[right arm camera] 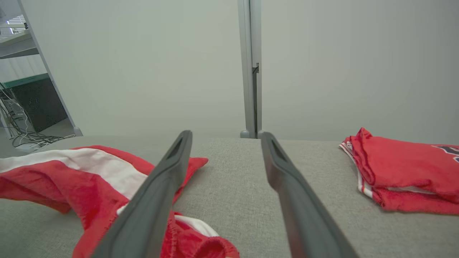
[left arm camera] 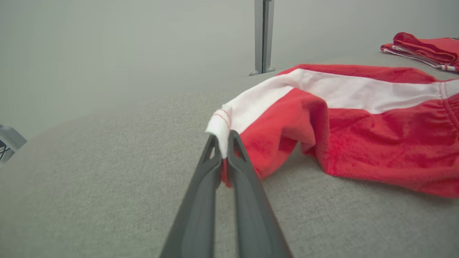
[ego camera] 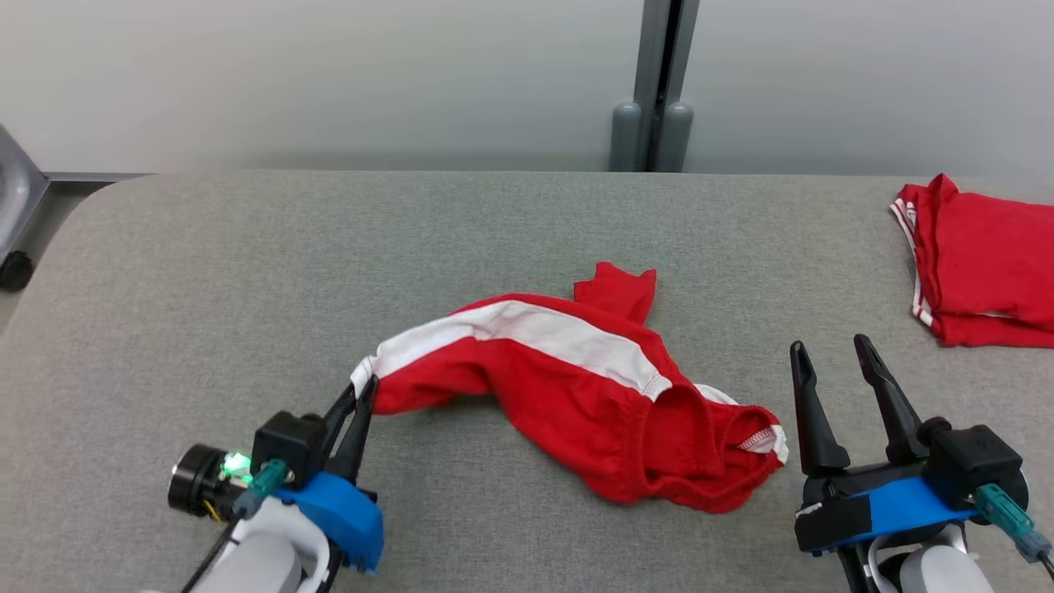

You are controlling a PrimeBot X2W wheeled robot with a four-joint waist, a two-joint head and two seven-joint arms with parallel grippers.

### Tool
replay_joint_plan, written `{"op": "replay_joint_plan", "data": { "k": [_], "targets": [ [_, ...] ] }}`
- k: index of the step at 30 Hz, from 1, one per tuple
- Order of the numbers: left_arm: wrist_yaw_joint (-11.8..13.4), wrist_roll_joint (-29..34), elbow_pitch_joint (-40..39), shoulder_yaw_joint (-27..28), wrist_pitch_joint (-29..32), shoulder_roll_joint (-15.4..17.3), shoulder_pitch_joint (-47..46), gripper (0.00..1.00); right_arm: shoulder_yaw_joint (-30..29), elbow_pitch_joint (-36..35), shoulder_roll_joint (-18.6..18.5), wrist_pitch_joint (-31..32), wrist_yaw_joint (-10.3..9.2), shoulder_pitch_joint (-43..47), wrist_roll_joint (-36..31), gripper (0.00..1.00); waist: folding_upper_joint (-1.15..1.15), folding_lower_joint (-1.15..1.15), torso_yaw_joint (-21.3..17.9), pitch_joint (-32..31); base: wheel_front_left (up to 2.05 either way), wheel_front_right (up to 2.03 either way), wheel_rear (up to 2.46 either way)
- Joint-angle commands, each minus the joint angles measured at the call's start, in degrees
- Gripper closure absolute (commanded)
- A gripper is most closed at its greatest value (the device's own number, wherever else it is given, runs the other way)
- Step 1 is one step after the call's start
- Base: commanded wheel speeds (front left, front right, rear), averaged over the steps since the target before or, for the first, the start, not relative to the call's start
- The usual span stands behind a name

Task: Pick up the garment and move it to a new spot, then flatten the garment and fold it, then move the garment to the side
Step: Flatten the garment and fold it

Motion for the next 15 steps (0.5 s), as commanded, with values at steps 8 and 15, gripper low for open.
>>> {"op": "replay_joint_plan", "data": {
  "k": [8, 15],
  "targets": [
    [2.2, -0.8, -5.7, 3.1, -0.3, 0.2, 11.4, 1.0, -0.2, 0.1, -0.1, -0.2, 0.01, 1.3, -0.3, 0.0, 0.0, 0.01, 2.5, -0.6, 0.0, 0.0, 0.0],
    [2.4, 0.7, -8.0, 6.5, -0.3, -1.0, 14.9, 0.0, 0.1, 0.5, -0.1, -0.1, 0.01, 1.6, -0.4, 0.0, 0.0, 0.01, 3.0, -1.5, 0.0, 0.0, 0.0]
  ]
}}
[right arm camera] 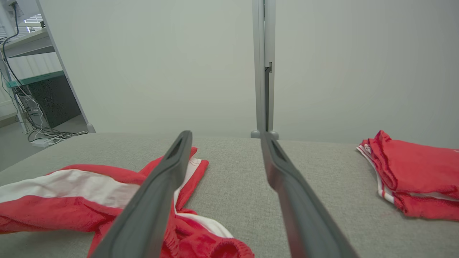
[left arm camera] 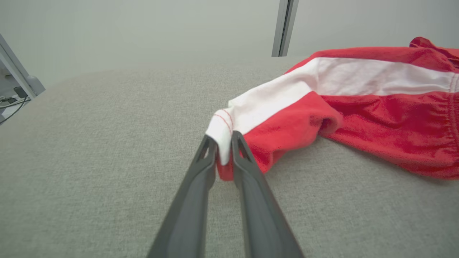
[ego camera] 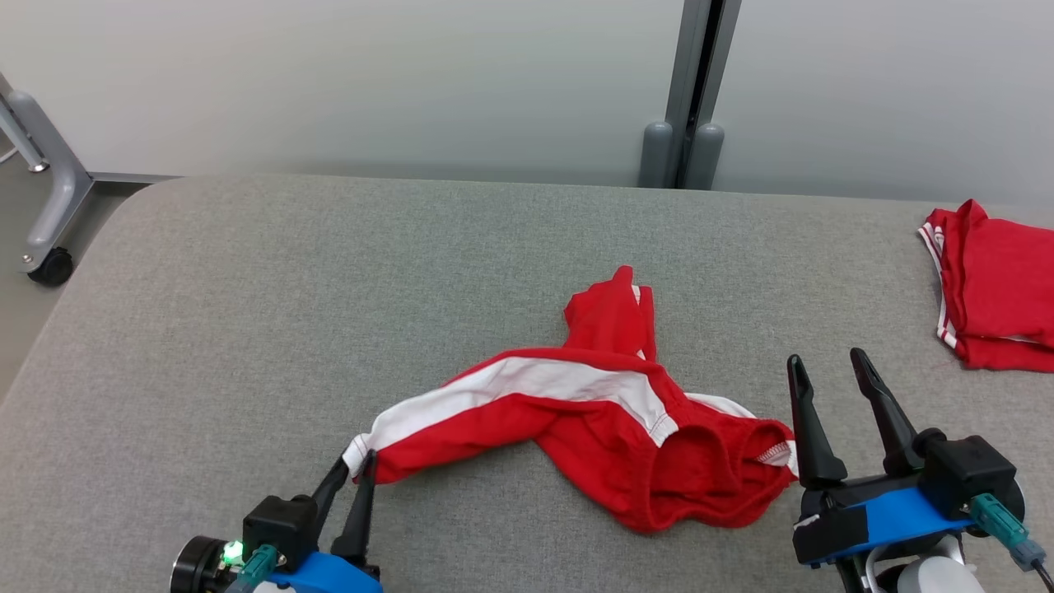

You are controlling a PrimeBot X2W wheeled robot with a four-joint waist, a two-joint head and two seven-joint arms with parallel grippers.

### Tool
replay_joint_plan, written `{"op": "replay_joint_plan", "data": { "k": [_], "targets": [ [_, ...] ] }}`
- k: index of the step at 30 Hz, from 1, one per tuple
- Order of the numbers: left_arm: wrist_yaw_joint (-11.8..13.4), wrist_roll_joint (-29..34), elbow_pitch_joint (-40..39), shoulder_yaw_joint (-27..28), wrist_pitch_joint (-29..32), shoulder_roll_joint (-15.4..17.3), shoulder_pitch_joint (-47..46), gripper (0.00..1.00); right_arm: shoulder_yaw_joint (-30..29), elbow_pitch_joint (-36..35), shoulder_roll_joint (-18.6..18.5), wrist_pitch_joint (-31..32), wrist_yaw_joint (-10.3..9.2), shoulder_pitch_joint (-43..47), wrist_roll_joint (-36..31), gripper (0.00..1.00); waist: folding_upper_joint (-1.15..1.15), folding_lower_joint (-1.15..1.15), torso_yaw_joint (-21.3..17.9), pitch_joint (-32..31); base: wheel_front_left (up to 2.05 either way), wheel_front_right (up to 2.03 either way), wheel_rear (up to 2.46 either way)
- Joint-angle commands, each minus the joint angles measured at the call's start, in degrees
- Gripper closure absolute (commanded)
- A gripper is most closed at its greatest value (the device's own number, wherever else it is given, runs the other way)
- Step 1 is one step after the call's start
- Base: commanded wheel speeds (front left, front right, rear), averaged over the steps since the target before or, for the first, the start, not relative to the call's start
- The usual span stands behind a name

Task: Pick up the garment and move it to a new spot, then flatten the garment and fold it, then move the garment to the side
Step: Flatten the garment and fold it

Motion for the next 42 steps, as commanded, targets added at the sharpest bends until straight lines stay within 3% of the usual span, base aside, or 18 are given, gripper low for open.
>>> {"op": "replay_joint_plan", "data": {
  "k": [1, 13, 18, 23, 32, 42],
  "targets": [
    [0.4, 0.7, -1.0, 0.8, -0.2, -0.5, 0.2, 0.0, 0.0, 0.2, -0.1, -0.1, 0.01, 0.6, -0.4, 0.0, 0.0, 0.01, 0.0, -0.3, 0.0, 0.0, 0.0],
    [2.2, 8.3, -12.3, 14.7, -0.2, -3.3, 2.6, 0.0, -0.7, 0.7, -0.1, 0.0, 0.01, 1.3, -0.3, 0.0, 0.0, 0.01, -2.0, -1.7, 0.0, 0.0, 0.0],
    [1.8, 11.1, -14.7, 21.2, -0.2, -5.1, 4.6, 0.0, -1.7, 1.3, -0.1, 0.0, 0.01, 1.4, -0.2, 0.0, 0.0, 0.01, -3.0, -1.7, 0.0, 0.0, 0.0],
    [-0.3, 13.6, -15.8, 27.4, -0.2, -6.3, 7.2, 0.0, -3.2, 2.3, -0.1, 0.2, 0.01, 2.0, -0.6, 0.0, 0.0, 0.01, -3.7, -1.8, 0.0, 0.0, 0.0],
    [-3.7, 17.0, -15.1, 31.9, -0.2, -8.9, 8.3, 0.0, -3.1, 4.6, -0.3, 1.5, 0.01, 1.4, -0.4, 0.0, 0.0, 0.01, -3.5, -1.5, 0.0, 0.0, 0.0],
    [-6.3, 19.9, -14.5, 34.5, -0.2, -11.5, 7.0, 0.0, 3.3, 7.9, -3.3, 6.5, 0.01, -5.4, 0.9, 0.0, 0.0, 0.01, -2.7, -0.6, 0.0, 0.0, 0.0]
  ]
}}
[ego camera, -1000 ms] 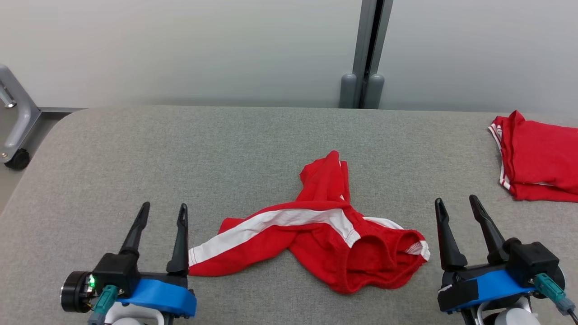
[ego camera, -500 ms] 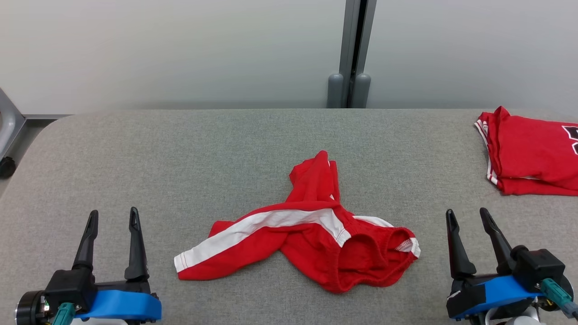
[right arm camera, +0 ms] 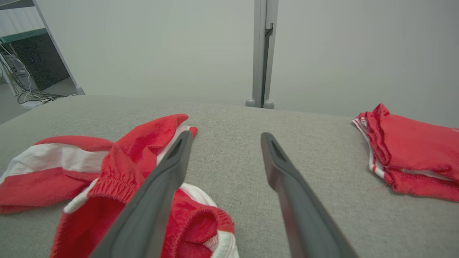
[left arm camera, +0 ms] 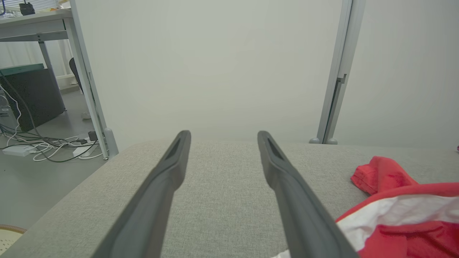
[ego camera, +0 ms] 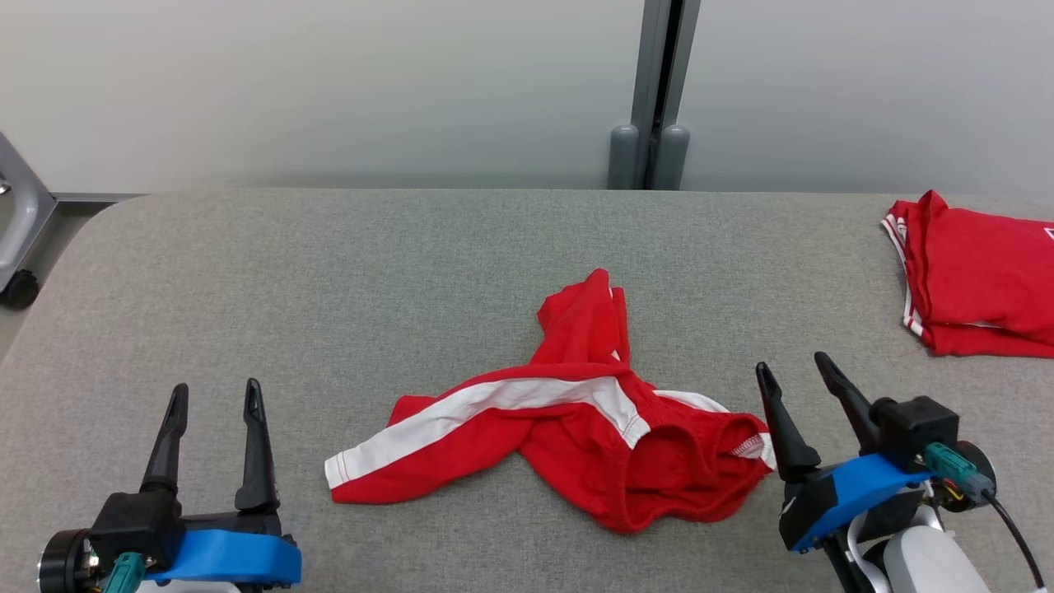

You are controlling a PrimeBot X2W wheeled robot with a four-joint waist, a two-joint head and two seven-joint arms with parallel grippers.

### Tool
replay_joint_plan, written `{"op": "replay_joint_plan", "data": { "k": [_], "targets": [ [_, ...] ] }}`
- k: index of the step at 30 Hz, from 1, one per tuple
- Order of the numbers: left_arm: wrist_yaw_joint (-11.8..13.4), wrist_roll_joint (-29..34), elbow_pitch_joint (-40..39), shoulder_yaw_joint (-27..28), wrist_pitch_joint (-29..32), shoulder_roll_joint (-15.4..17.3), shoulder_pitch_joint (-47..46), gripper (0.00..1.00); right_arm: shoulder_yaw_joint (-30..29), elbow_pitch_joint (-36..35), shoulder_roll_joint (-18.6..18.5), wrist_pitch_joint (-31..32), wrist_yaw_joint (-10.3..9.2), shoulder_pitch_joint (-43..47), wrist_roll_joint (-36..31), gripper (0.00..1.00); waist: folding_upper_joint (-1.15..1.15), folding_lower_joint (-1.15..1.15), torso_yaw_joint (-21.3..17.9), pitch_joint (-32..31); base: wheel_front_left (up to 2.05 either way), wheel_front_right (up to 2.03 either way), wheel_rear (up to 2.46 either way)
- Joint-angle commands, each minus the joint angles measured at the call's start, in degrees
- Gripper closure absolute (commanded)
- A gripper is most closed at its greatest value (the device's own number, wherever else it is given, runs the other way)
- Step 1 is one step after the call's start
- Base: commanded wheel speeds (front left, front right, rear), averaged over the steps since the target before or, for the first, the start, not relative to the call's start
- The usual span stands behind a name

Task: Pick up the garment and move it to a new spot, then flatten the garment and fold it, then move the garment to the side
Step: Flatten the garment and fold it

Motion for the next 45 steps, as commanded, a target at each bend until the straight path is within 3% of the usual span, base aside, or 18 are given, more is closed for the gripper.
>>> {"op": "replay_joint_plan", "data": {
  "k": [1, 7, 18, 19, 20, 21, 30, 37, 39, 40, 45],
  "targets": [
    [-0.5, 0.6, 0.1, 0.5, -0.2, -0.2, -1.0, 0.0, 1.0, 1.3, -0.7, 1.1, 0.01, -1.5, 0.7, 0.0, 0.0, 0.0, 0.3, 0.2, 0.0, 0.0, 0.0],
    [-1.8, 2.0, 0.7, 0.9, -0.2, -1.8, -2.0, 0.0, 4.2, 8.9, -2.4, 4.7, 0.01, -4.0, 1.7, 0.0, 0.0, 0.0, 1.5, 1.2, 0.0, 0.0, 0.0],
    [-2.9, 3.5, 1.2, 2.2, -0.2, -3.7, -2.7, 0.0, 7.9, 22.9, -2.7, 2.8, 0.01, -6.4, 4.1, 0.0, 0.0, 0.0, 3.0, 2.6, 0.0, 0.0, 0.0],
    [-3.0, 3.6, 1.3, 2.3, -0.2, -3.8, -2.8, 0.0, 8.3, 23.7, -2.7, 2.4, 0.01, -6.7, 4.5, 0.54, 0.0, 0.0, 3.1, 2.6, 0.0, 0.0, 0.0],
    [-3.1, 3.7, 1.3, 2.4, -0.2, -3.9, -2.8, 0.0, 8.5, 24.4, -2.7, 2.0, 0.01, -7.0, 5.0, 0.86, 0.0, 0.0, 3.2, 2.6, 0.0, 0.0, 0.0],
    [-3.1, 3.8, 1.4, 2.5, -0.2, -4.1, -2.9, 0.0, 8.7, 24.8, -3.0, 1.4, 0.01, -7.6, 5.3, 1.0, 0.0, 0.0, 3.2, 2.6, 0.0, 0.0, 0.0],
    [-4.1, 4.2, 2.3, 2.7, -0.2, -4.7, -3.8, 0.0, 6.8, 29.0, -7.6, -2.8, 0.0, -16.0, 6.3, 1.0, 0.0, 0.0, 4.3, 2.6, 0.0, 0.0, 0.0],
    [-4.7, 4.7, 2.8, 2.7, -0.2, -5.2, -4.0, 0.0, 4.4, 37.9, -9.9, -4.3, 0.0, -22.6, 4.9, 1.0, 0.0, 0.0, 5.7, 2.4, 0.0, 0.0, 0.0],
    [-4.8, 4.7, 2.9, 2.8, -0.2, -5.3, -3.7, 0.0, 5.0, 40.1, -9.3, -4.6, 0.01, -23.6, 4.9, 0.13, 0.0, 0.0, 5.7, 2.3, 0.0, 0.0, 0.0],
    [-4.8, 4.7, 2.9, 2.9, -0.2, -5.4, -3.5, 0.0, 5.2, 41.0, -9.1, -4.8, 0.01, -23.7, 5.1, 0.0, 0.0, 0.0, 5.6, 2.2, 0.0, 0.0, 0.0],
    [-5.0, 4.8, 2.9, 3.3, -0.2, -5.6, -2.6, 0.0, 5.8, 43.1, -7.8, -6.0, 0.0, -21.2, 6.5, 0.0, 0.0, 0.0, 4.1, 1.5, 0.0, 0.0, 0.0]
  ]
}}
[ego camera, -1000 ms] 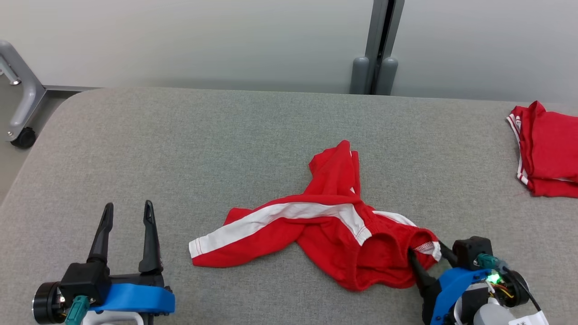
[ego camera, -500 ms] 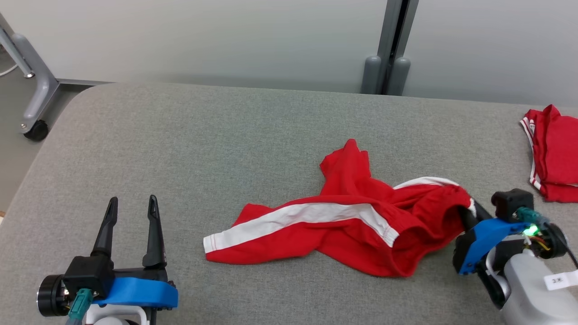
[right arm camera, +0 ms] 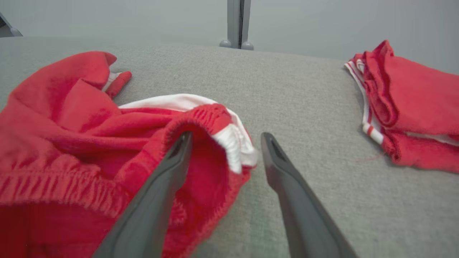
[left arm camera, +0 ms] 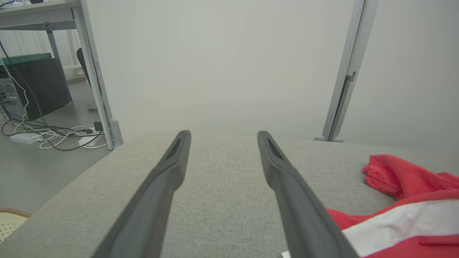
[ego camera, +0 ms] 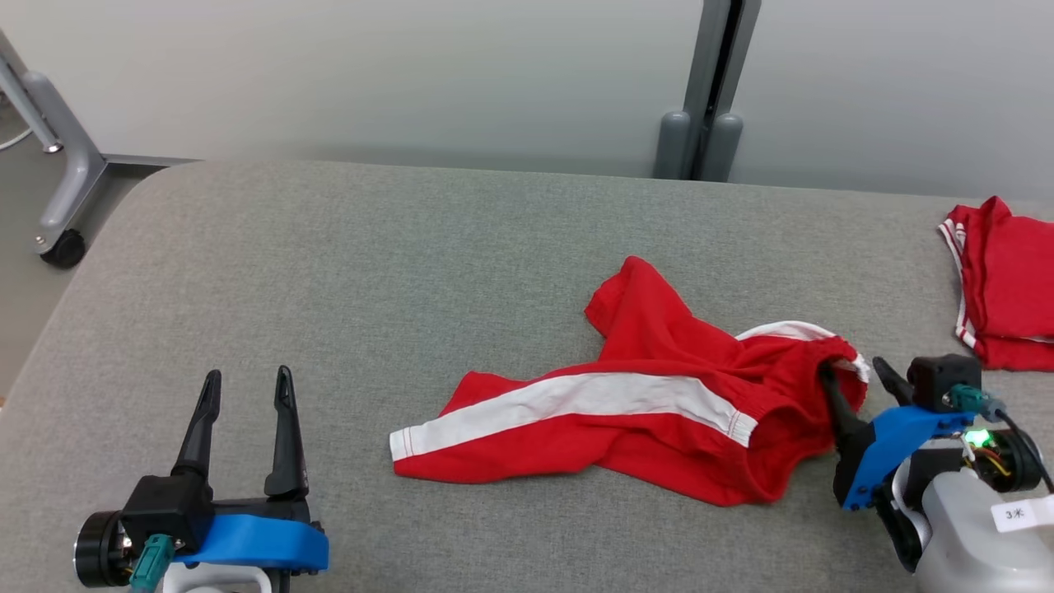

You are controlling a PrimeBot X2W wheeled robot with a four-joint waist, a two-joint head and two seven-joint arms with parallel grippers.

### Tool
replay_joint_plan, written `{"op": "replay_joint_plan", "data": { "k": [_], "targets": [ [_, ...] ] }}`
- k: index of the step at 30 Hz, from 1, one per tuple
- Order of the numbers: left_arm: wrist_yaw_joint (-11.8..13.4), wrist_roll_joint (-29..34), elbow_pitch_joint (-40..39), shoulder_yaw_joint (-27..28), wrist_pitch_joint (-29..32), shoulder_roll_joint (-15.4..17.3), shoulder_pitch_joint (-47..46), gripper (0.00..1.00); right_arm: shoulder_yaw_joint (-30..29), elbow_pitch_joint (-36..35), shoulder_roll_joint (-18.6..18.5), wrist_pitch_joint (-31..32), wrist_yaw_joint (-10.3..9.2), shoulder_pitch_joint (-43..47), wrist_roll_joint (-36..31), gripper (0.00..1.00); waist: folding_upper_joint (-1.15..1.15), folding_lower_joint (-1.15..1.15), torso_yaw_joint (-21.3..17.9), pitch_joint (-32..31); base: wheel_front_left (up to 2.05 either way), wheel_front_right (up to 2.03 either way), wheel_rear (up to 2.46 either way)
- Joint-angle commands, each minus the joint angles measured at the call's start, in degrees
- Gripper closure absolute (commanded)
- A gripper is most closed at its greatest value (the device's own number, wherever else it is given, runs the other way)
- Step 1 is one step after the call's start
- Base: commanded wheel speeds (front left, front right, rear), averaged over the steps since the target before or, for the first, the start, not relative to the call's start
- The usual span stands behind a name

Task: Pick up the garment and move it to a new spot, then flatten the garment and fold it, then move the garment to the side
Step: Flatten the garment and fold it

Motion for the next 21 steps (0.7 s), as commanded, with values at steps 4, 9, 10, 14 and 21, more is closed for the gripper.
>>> {"op": "replay_joint_plan", "data": {
  "k": [4, 9, 10, 14, 21],
  "targets": [
    [-0.2, 0.3, -0.2, 0.6, -0.2, -0.1, 0.5, 0.0, -0.2, -2.8, 0.6, -0.7, 0.01, 3.9, 1.0, 0.0, 0.0, 0.0, -2.1, -0.7, 0.0, 0.0, 0.0],
    [-0.3, 0.7, -0.6, 1.1, -0.2, -0.2, 0.8, 0.0, -3.6, -13.3, 0.3, -0.6, 0.01, 10.3, 0.7, 0.0, 0.0, 0.0, -4.0, -0.9, 0.0, 0.0, 0.0],
    [-0.3, 0.6, -0.8, 1.3, -0.2, -0.2, 1.0, 0.0, -4.3, -15.7, 0.6, -0.6, 0.01, 11.4, 0.3, 0.0, 0.0, 0.0, -4.5, -0.9, 0.0, 0.0, 0.0],
    [-0.3, 1.1, -0.9, 2.1, -0.2, -0.1, 1.6, 0.0, -7.1, -25.6, 1.9, -0.6, 0.01, 15.9, -1.7, 0.0, 0.0, 0.0, -5.9, -1.3, 0.0, 0.0, 0.0],
    [-0.7, 1.6, -0.3, 2.6, -0.2, 0.0, 2.1, 0.0, -9.4, -39.4, 5.2, -0.6, 0.01, 21.7, -4.5, 0.0, 0.0, 0.0, -7.1, -2.3, 0.0, 0.0, 0.0]
  ]
}}
